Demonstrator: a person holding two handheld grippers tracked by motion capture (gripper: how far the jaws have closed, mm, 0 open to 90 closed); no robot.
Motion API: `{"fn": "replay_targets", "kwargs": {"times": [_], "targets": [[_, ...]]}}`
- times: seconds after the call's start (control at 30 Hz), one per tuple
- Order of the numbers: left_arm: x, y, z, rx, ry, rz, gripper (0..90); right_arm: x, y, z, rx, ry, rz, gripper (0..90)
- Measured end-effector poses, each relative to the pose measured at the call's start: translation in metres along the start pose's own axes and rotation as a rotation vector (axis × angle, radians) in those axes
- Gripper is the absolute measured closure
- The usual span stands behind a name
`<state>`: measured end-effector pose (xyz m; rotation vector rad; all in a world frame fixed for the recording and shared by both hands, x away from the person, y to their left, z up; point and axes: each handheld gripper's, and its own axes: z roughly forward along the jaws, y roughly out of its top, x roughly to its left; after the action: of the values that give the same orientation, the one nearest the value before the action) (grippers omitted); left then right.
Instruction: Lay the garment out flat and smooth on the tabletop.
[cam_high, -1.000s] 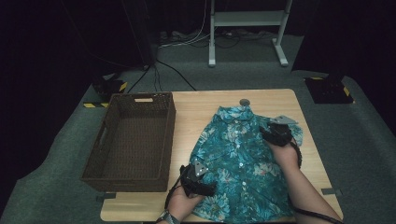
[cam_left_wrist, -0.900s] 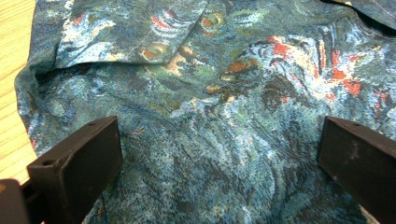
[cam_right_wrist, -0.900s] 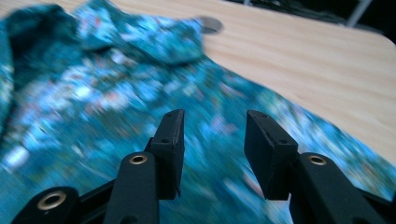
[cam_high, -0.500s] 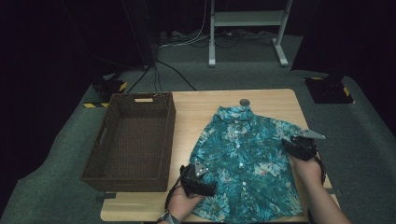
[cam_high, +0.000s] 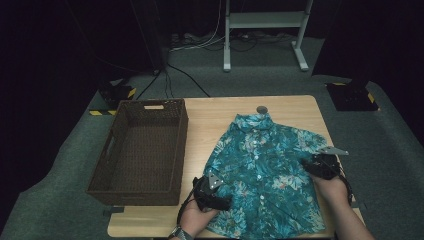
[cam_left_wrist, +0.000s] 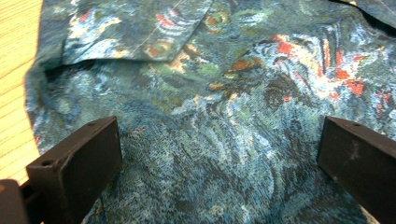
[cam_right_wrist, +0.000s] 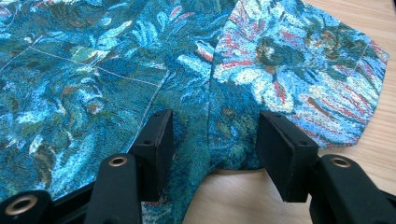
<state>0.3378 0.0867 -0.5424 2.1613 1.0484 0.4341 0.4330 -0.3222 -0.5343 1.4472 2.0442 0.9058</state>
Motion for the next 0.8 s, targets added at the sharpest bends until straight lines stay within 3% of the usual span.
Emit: {"fn": "replay_targets", "kwargs": {"times": [0.13, 0.17, 0.23, 0.4, 0.47, 0.67, 0.8], "targets": [[0.000, 0.001, -0.001, -0.001, -0.031, -0.006, 0.0, -0.011, -0.004, -0.004, -0.004, 0.003, -0.003, 46.4], [-0.002, 0.004, -0.002, -0.014, -0.055, -0.002, 0.0, -0.013, -0.004, -0.004, -0.003, 0.002, -0.004, 46.2], [-0.004, 0.007, -0.005, -0.034, -0.058, 0.020, 0.0, -0.016, -0.003, -0.003, -0.002, -0.004, -0.001, 45.9], [-0.009, 0.016, -0.009, -0.083, -0.090, 0.026, 0.0, -0.024, 0.002, 0.000, 0.009, -0.035, 0.019, 40.4], [-0.011, 0.021, -0.008, -0.094, -0.108, 0.020, 0.0, -0.020, 0.005, -0.004, 0.007, -0.050, 0.020, 35.4], [-0.013, 0.039, -0.007, -0.147, -0.121, 0.038, 0.0, 0.006, 0.009, -0.036, -0.099, 0.008, 0.015, 22.4], [-0.013, 0.048, -0.006, -0.152, -0.136, 0.037, 0.0, 0.022, 0.000, -0.051, -0.106, 0.035, 0.011, 11.7]]}}
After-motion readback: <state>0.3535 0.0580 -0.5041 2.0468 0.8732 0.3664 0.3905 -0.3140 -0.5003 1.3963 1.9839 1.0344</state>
